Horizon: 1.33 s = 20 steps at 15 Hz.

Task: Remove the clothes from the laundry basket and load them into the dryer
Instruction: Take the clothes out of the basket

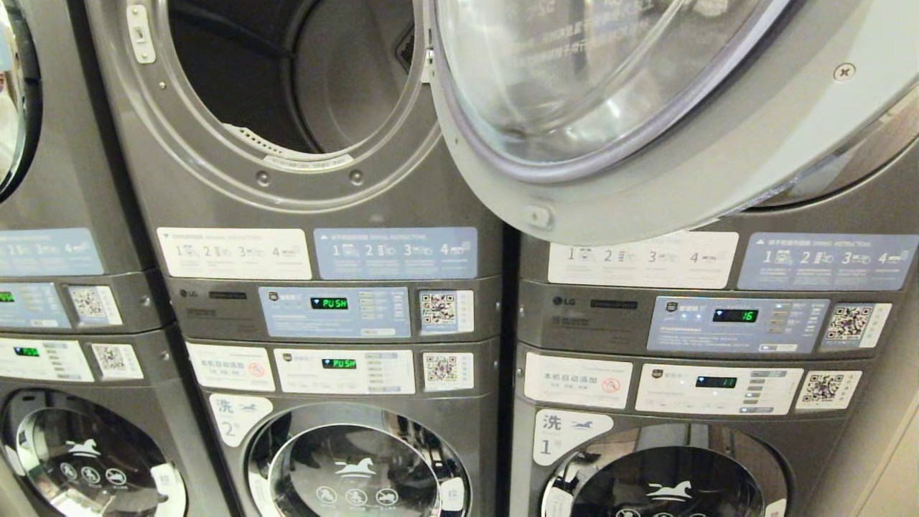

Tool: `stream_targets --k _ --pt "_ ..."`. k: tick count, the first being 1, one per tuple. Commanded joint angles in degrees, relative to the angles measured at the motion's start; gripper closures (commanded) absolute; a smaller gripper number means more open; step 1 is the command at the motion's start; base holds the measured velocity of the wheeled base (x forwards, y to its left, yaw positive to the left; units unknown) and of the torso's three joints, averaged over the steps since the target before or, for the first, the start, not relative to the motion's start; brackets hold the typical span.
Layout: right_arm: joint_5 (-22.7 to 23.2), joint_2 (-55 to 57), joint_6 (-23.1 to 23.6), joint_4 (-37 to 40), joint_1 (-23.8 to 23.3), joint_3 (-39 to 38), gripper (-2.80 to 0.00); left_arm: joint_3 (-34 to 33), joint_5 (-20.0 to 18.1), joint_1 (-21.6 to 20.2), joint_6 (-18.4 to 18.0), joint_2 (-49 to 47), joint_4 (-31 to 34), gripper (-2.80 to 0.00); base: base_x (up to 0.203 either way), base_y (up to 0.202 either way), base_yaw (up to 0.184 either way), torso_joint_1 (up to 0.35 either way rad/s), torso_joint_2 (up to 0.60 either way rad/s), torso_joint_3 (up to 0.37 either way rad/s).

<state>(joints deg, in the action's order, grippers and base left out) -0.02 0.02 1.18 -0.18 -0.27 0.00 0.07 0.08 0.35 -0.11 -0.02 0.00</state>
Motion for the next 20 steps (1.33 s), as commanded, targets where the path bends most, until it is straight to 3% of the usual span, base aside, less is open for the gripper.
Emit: stream_targets --k 1,13,20 --pt "0.0 -0.1 0.0 0.0 0.0 0.0 0.0 0.0 0.0 0.0 0.0 0.0 0.0 0.0 0.0 0.0 0.0 -0.144 0.32 0.183" --pt "-0.3 -0.1 -0.8 0.0 0.0 0.0 0.0 0.0 0.0 0.0 0.0 0.0 0.0 0.0 0.0 0.0 0.0 -0.148 0.34 0.187" --pt "-0.3 -0.1 -0.8 0.0 0.0 0.0 0.0 -0.1 0.0 0.0 0.0 0.0 0.0 0.0 0.0 0.0 0.0 -0.216 0.52 0.304"
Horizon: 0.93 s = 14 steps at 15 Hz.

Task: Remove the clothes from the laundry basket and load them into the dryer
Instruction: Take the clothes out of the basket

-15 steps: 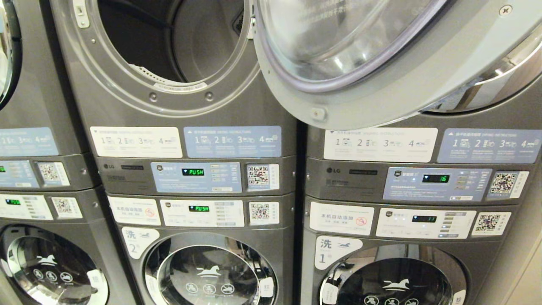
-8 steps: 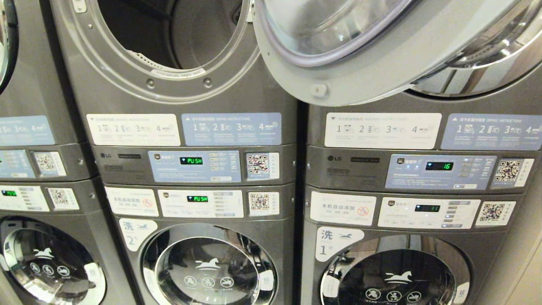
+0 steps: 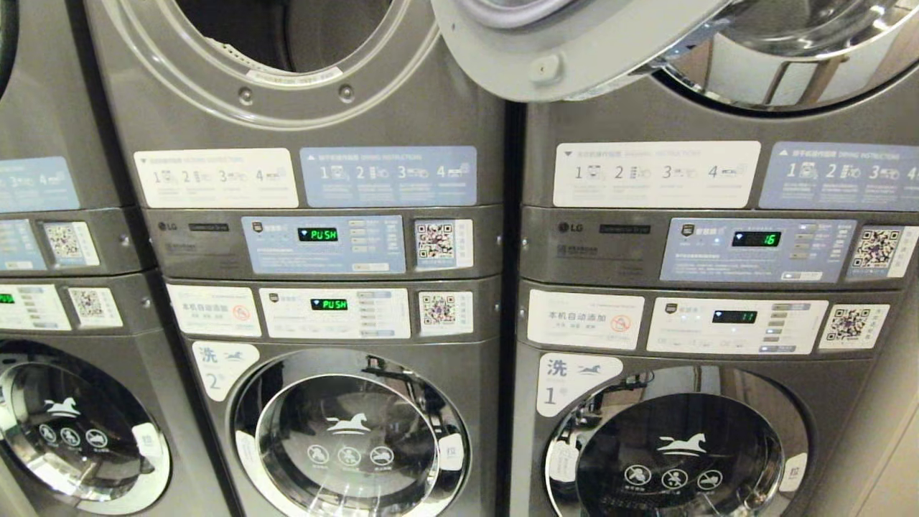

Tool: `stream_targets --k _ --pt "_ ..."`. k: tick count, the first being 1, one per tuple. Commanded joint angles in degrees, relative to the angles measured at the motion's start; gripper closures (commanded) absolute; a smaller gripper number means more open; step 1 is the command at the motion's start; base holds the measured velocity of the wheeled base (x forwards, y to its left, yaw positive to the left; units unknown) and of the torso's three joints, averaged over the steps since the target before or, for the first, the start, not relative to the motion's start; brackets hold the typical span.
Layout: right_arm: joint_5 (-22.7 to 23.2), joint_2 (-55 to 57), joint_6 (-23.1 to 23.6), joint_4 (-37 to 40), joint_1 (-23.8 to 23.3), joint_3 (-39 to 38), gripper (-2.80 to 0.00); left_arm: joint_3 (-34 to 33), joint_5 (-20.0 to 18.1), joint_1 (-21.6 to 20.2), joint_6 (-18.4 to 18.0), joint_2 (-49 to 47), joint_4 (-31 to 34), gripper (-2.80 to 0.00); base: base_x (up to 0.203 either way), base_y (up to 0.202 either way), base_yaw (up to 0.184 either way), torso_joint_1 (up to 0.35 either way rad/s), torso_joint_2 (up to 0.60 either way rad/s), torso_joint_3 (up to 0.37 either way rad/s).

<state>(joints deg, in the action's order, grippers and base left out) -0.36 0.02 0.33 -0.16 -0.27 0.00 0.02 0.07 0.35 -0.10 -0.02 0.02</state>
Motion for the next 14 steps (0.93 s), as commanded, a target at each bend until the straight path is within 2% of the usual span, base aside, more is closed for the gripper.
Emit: stream_targets --k 1,10,14 --pt "0.0 -0.1 0.0 0.0 0.0 0.0 0.0 0.1 0.0 0.0 0.0 0.0 0.0 0.0 0.0 0.0 0.0 -0.2 0.54 0.32" --pt "0.0 -0.1 0.4 0.0 0.0 0.0 0.0 0.1 0.0 0.0 -0.2 0.0 -0.1 0.0 0.0 0.0 0.0 -0.174 0.51 0.329" --pt "0.0 -0.1 0.1 0.0 0.0 0.0 0.0 0.1 0.0 0.0 -0.2 0.0 -0.1 0.0 0.0 0.0 0.0 -0.095 0.41 0.28"
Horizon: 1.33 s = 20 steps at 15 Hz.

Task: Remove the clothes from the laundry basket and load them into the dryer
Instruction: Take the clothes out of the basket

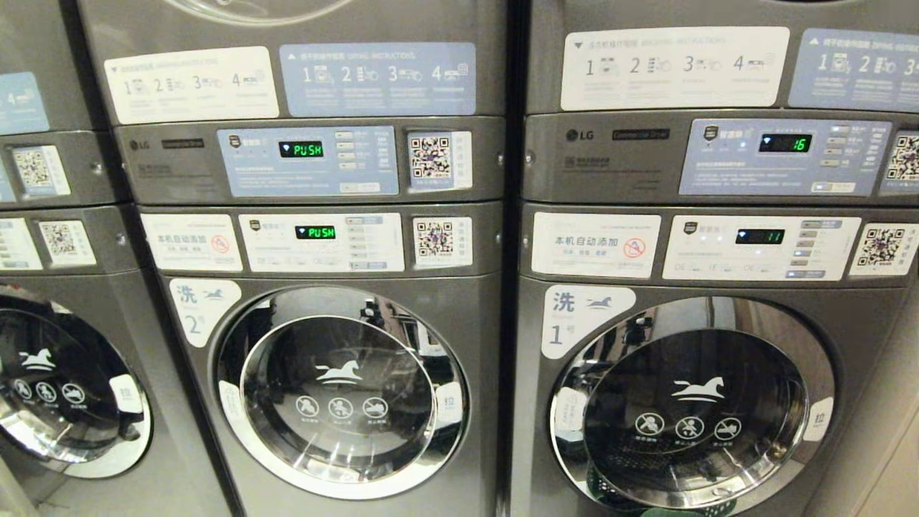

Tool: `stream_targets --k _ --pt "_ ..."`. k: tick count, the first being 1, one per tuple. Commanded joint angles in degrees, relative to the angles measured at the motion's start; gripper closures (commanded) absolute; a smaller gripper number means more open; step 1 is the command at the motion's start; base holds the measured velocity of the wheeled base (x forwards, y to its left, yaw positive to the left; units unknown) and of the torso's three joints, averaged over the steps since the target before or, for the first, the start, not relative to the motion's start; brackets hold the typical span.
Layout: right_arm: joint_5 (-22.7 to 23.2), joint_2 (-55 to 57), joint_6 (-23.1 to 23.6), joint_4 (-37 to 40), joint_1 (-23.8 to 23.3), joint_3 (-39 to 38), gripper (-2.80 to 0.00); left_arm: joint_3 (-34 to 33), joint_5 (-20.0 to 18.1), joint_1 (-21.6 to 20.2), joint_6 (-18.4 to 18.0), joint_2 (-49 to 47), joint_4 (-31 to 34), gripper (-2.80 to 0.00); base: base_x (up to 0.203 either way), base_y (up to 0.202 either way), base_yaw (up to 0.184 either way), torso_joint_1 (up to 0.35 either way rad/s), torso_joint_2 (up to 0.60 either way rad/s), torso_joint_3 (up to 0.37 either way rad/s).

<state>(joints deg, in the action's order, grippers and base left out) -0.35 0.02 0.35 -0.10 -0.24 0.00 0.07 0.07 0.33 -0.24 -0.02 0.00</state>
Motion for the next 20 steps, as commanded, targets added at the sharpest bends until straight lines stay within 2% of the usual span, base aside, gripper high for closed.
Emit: stream_targets --k 1,20 --pt "-0.1 -0.1 -0.2 -0.1 0.0 0.0 0.0 0.0 0.0 0.0 0.0 0.0 -0.1 0.0 0.0 0.0 0.0 0.0 0.0 0.0" --pt "-0.1 -0.1 -0.6 -0.1 0.0 0.0 0.0 0.0 0.0 0.0 0.2 0.0 -0.1 0.0 0.0 0.0 0.0 0.0 0.0 0.0"
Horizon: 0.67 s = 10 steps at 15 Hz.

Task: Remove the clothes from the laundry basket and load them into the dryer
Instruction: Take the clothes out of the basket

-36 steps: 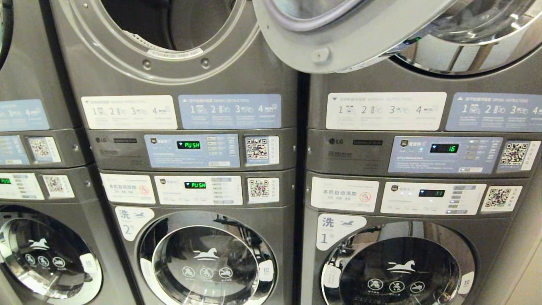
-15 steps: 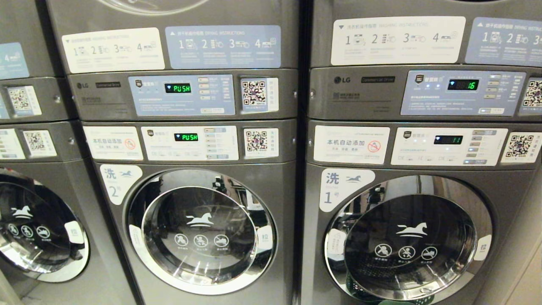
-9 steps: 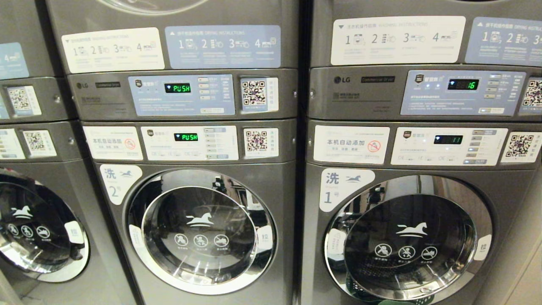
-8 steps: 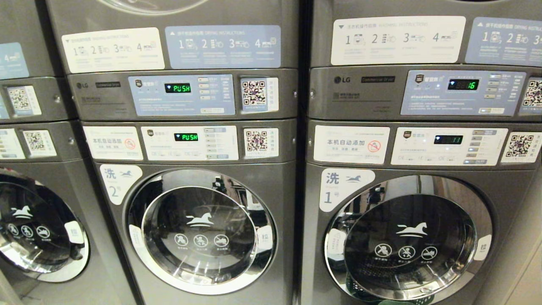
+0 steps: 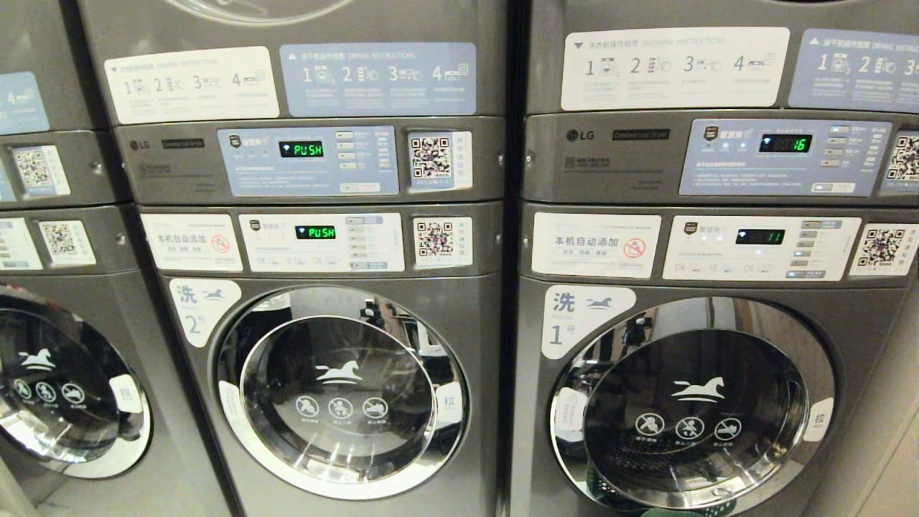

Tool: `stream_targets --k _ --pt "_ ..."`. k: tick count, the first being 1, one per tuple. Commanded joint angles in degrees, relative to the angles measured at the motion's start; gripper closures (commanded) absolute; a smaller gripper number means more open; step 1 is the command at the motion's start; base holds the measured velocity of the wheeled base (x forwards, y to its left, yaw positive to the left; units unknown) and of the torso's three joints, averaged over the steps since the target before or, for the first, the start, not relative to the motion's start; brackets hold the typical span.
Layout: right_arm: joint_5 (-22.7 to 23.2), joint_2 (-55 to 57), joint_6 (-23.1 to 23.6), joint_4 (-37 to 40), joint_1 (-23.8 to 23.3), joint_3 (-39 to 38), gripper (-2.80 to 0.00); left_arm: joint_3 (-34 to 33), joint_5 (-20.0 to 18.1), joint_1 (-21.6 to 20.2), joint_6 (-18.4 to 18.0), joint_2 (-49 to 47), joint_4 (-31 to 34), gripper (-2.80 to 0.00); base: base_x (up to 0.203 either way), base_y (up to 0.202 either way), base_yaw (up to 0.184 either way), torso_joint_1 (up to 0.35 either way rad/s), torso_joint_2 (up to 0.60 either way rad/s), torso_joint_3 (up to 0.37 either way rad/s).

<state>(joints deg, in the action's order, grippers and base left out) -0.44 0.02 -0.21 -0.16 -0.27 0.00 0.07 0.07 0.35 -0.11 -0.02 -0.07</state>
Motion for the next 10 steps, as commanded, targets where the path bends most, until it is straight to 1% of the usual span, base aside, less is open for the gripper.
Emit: stream_targets --k 1,10 --pt "0.0 -0.1 -0.1 0.0 0.0 0.0 0.0 0.0 0.0 0.0 0.0 0.0 0.0 0.0 0.0 0.0 0.0 0.0 0.0 0.0" --pt "-0.1 -0.1 -0.2 0.0 0.0 0.0 0.0 -0.1 0.0 0.0 0.0 0.0 0.0 0.0 0.0 0.0 0.0 0.0 0.0 0.0"
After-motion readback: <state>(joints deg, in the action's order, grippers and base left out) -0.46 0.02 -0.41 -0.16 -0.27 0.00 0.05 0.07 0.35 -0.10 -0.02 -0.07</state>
